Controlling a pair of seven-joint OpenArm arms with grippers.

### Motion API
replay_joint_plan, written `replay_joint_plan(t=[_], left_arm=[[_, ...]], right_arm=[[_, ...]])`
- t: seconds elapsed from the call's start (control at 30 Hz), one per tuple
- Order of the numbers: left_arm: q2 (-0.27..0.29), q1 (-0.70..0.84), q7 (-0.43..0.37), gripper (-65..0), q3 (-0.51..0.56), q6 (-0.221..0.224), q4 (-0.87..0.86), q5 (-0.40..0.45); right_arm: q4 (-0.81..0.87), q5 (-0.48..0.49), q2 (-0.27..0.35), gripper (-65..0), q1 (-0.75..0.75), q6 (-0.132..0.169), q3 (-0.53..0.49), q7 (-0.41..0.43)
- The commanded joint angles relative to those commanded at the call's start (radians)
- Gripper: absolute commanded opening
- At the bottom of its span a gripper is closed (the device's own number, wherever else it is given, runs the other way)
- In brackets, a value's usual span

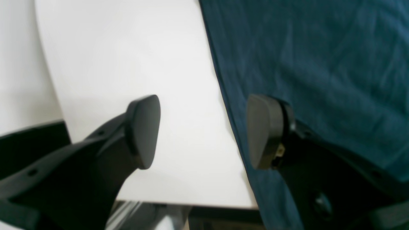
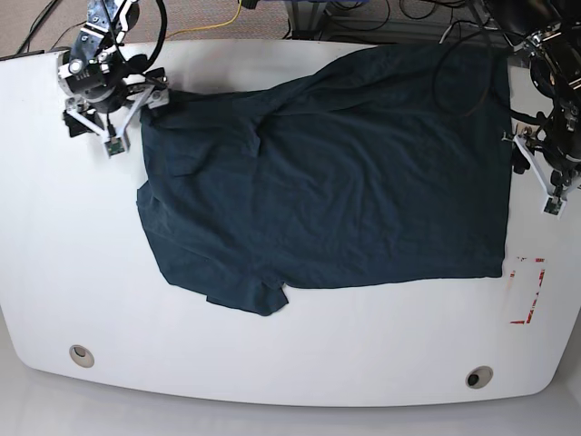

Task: Layout the t-shirt on the table in an organized manner, then fold the t-shirt properly
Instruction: 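Move both grippers down onto the shirt body and grasp the fabric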

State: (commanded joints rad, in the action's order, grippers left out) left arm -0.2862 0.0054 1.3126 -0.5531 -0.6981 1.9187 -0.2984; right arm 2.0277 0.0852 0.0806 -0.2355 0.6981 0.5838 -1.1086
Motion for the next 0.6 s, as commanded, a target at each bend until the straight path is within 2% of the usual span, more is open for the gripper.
replay_joint_plan(t=[0.17,0.27,0.47,0.6], left_arm=[[0.002,-0.014,-0.089,-26.9,0.098,0.000,0.000,-0.002],[0.023,-0.018,-0.135,-26.9,0.137,0.002,-0.028,-0.002],[0.060,-0.078,-0.203,-26.9,0.164,0.114,-0.152,-0.002],[0.064,-0.095,-0.258,-26.9,0.164,0.154,-0.252,-0.002]], right_arm=[[-0.005,-0.002,0.025,0.0,0.110,0.000,0.000,-0.002],[-0.032,0.000,0.020,0.0,0.187,0.000,-0.002,-0.003],[-0.124,-0.006,0.000,0.0,0.328,0.000,-0.046,0.008],[-0.242,-0.006,-0.014,0.0,0.408,0.000,-0.074,0.051]])
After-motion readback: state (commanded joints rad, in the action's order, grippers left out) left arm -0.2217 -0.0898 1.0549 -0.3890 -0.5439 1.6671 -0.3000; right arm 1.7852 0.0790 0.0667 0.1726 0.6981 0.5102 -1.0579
